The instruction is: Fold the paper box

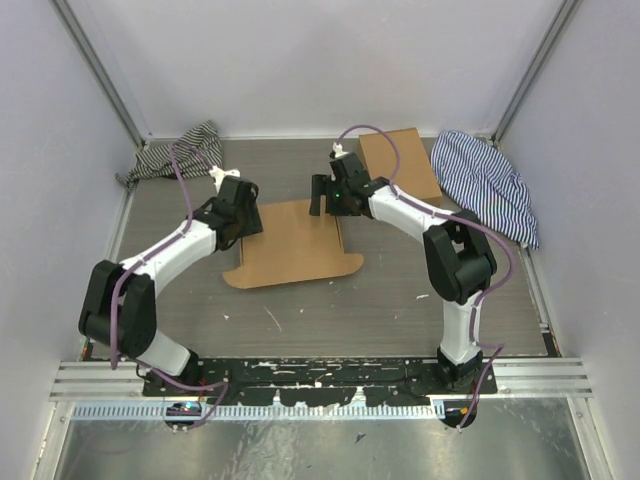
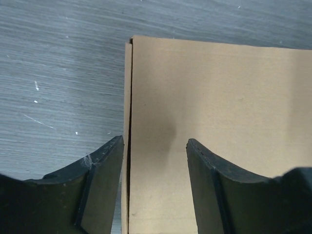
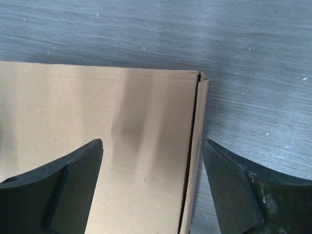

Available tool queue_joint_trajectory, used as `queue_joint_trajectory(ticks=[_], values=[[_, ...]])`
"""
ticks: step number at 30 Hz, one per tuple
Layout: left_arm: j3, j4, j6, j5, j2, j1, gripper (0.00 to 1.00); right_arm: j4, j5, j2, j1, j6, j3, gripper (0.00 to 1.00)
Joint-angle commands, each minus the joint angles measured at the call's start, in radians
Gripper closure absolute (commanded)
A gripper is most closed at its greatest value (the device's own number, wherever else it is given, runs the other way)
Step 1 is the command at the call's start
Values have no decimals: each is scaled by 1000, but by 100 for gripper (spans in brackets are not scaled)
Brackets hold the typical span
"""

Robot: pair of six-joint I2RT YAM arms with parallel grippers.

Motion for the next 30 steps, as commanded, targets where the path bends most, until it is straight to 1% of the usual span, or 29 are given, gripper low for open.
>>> queue_joint_trajectory(ticks=[1, 4, 6, 10, 13, 16, 18, 19, 22, 30], values=[[43, -64, 29, -68, -93, 1, 37, -34, 87, -80, 10, -30, 56, 11], [30, -102, 25, -88, -180, 8, 35, -71, 118, -147, 10, -33, 31, 10], [-5, -117, 22, -68, -246, 8, 33, -99, 129, -210, 10, -36, -10, 10], [-137, -112, -8, 60, -404, 7, 32, -106, 69, -363, 10, -50, -184, 10], [-278, -38, -54, 165, -526, 5, 30, -83, 9, -479, 11, -61, -330, 10], [-366, -4, -73, 209, -591, 3, 29, -68, -50, -553, 21, -73, -429, 5], [-391, -4, -75, 222, -604, 2, 29, -56, -72, -578, 31, -77, -478, 5], [-396, -7, -74, 224, -603, 1, 29, -50, -72, -585, 36, -78, -496, 2], [-390, -21, -62, 221, -583, 1, 29, -32, -69, -597, 51, -75, -528, 1], [-374, -30, -24, 213, -513, -3, 29, -20, -45, -542, 86, -82, -515, 1]])
